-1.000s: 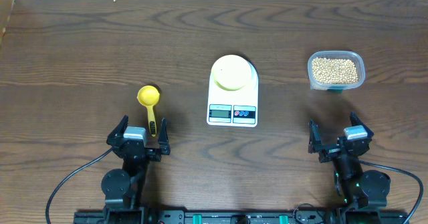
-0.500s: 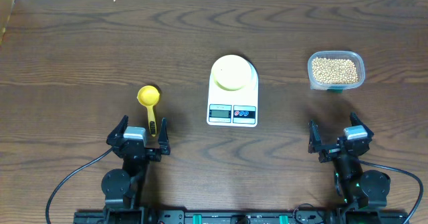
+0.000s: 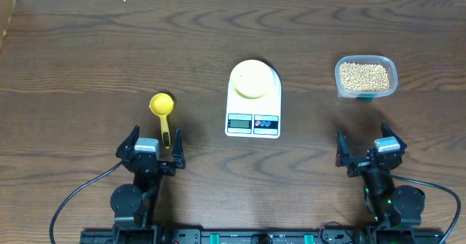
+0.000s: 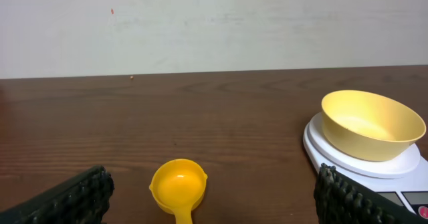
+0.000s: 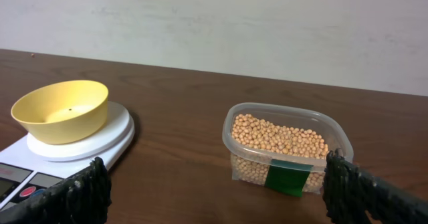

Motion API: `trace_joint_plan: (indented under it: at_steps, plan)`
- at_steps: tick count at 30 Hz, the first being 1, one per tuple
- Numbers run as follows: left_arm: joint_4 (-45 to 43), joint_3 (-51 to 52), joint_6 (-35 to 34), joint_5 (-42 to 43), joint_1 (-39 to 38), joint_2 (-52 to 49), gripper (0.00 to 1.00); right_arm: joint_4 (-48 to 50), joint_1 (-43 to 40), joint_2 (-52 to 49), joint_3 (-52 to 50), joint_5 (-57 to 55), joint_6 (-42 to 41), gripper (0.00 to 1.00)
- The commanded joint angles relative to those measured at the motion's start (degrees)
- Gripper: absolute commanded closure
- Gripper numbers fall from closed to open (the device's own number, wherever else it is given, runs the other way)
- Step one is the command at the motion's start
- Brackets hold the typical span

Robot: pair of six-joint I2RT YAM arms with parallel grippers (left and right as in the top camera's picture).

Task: Scoop item into bowl and weigh 50g on scale
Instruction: 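Reach the left gripper forward to the yellow scoop handle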

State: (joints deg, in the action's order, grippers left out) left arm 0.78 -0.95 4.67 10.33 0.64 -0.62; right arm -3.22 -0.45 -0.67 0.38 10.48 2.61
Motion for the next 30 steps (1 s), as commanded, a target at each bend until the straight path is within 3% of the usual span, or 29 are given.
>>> trace_joint_plan:
  at_steps: [1,3,9,15,21,30]
  plan:
    - [2.3,0.7,-0.2,0.5,0.2,0.3,0.02,-0.3,0.4,0.4,-0.1,-0.3,0.7,0.01]
    - [0.0,0.7,2.4,0.5,0.3,0.3,0.02,-0.3,0.4,0.4,-0.1,-0.3,0.7,0.01]
    - [-5.7,-1.9,1.8,1.4,0.3,0.3,0.02,-0.3,0.4,0.4,-0.1,-0.3,0.7,0.01]
    - [-2.3,-9.9,-9.6,1.4,0.3,-2.9,0.02,-0.3,0.4,0.4,-0.1,-0.3,0.7,0.01]
    - [14.4,-27.9,-9.9,2.3,0.3,-19.0,0.02,-0.3,0.4,0.4,-0.1,-0.3,0.7,0.01]
    - [40.7,-53.1,-9.9,8.3,0.2,-52.0,0.02,-0.3,0.4,0.4,-0.1,-0.3,0.7,0.01]
